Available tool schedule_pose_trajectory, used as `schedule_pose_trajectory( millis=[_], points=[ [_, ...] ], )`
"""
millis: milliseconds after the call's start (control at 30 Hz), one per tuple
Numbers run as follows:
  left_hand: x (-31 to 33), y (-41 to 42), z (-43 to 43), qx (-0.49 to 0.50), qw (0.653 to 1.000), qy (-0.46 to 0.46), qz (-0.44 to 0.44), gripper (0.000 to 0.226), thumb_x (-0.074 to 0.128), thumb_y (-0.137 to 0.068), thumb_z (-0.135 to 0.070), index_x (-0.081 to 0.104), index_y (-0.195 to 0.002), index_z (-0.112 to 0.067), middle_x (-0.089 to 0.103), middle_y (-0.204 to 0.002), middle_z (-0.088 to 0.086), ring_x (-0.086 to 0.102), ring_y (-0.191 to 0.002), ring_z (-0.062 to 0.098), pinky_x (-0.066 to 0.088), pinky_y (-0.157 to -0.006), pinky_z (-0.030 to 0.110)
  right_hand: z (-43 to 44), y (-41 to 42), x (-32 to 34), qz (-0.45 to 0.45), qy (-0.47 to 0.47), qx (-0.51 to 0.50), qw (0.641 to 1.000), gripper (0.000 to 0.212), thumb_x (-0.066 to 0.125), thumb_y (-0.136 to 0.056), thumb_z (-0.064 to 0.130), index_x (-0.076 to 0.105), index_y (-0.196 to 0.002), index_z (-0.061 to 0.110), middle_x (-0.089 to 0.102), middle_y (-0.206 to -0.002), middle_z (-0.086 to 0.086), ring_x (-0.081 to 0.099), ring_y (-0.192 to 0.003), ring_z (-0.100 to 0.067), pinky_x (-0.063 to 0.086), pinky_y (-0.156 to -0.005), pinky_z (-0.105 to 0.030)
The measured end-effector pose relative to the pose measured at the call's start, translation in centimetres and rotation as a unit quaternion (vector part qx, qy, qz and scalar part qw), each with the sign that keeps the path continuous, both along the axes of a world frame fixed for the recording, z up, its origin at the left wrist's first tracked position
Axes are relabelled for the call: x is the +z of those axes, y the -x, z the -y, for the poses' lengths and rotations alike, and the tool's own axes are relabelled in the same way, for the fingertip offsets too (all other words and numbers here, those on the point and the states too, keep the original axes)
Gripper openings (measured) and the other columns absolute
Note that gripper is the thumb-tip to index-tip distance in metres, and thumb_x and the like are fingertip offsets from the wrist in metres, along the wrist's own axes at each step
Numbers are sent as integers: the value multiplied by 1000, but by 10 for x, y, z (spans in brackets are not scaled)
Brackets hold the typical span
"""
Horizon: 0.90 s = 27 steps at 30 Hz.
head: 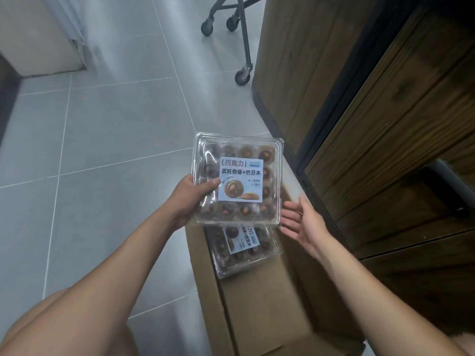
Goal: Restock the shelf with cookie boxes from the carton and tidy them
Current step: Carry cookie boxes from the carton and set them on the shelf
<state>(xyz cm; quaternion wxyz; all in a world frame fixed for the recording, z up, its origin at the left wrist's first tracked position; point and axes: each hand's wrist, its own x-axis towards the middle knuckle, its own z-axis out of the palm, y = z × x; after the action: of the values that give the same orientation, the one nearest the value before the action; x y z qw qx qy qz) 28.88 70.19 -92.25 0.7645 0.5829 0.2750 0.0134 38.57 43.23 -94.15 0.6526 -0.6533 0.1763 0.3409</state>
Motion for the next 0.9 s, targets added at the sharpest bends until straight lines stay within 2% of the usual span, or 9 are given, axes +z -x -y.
schedule_pose_trajectory(
  millis=[100, 233, 367, 467, 533, 600, 667, 733, 900],
  points=[
    [1, -1, -10, 53, 998, -30, 9, 10, 71, -100, -13, 73, -109, -14, 83, -95, 5, 79, -84, 24, 63, -67, 34, 10, 26, -47, -62, 68, 18, 996, 53, 43, -108, 50, 62, -132, 6, 74, -109, -10, 72, -96, -23, 60, -76, -38],
    [-1, -3, -24, 121, 992, -22, 13, 29, 72, -99, -13, 69, -127, -7, 81, -111, 12, 79, -101, 32, 63, -87, 47, 7, 71, -82, -141, 118, 68, 981, 50, 48, -108, 45, 52, -146, 13, 70, -121, -10, 70, -101, -21, 61, -76, -34],
    [-5, -5, -33, 175, 984, -20, 14, 35, 74, -98, -16, 68, -131, -6, 80, -113, 11, 78, -104, 30, 64, -87, 45, -11, 96, -110, -226, 30, 6, 974, 59, 51, -108, 35, 33, -160, 13, 46, -156, -23, 50, -141, -37, 42, -117, -48],
    [-6, -7, -37, 195, 981, -15, 11, 33, 73, -98, -15, 69, -130, -5, 81, -112, 10, 79, -100, 28, 66, -80, 41, -24, 100, -119, -254, -49, -87, 962, 58, 58, -106, 30, 36, -157, 14, 49, -152, -27, 49, -141, -39, 36, -122, -50],
    [-7, -8, -38, 203, 979, -12, 10, 33, 72, -99, -15, 68, -131, -6, 81, -111, 9, 79, -99, 28, 66, -80, 43, -30, 99, -122, -264, -57, -141, 953, 52, 65, -102, 30, 45, -147, 13, 60, -135, -25, 61, -125, -36, 50, -110, -44],
    [-8, -10, -39, 207, 978, -10, 11, 35, 73, -98, -15, 67, -131, -6, 81, -112, 9, 80, -99, 28, 66, -79, 43, -36, 97, -120, -256, -30, -151, 954, 45, 72, -96, 32, 60, -133, 9, 67, -96, -13, 67, -85, -23, 60, -72, -30],
    [-9, -11, -40, 212, 977, -10, 9, 36, 74, -97, -16, 67, -132, -6, 81, -112, 8, 80, -99, 28, 65, -78, 41, -40, 92, -120, -237, -7, -158, 959, 35, 77, -92, 33, 71, -120, 13, 65, -66, 0, 54, -50, -8, 44, -41, -18],
    [-11, -12, -41, 216, 976, -9, 5, 37, 74, -97, -16, 67, -132, -7, 81, -112, 8, 80, -99, 27, 65, -79, 42, -44, 87, -119, -221, 6, -175, 960, 24, 79, -90, 30, 74, -109, 15, 70, -62, 4, 49, -37, -3, 34, -36, -16],
    [-14, -15, -39, 227, 974, -8, 2, 38, 75, -97, -16, 66, -132, -7, 81, -111, 7, 80, -98, 26, 65, -79, 42, -50, 85, -123, -147, 25, -206, 967, 33, 87, -81, 19, 74, -111, 12, 81, -96, -5, 77, -89, -26, 60, -87, -39]
  ],
)
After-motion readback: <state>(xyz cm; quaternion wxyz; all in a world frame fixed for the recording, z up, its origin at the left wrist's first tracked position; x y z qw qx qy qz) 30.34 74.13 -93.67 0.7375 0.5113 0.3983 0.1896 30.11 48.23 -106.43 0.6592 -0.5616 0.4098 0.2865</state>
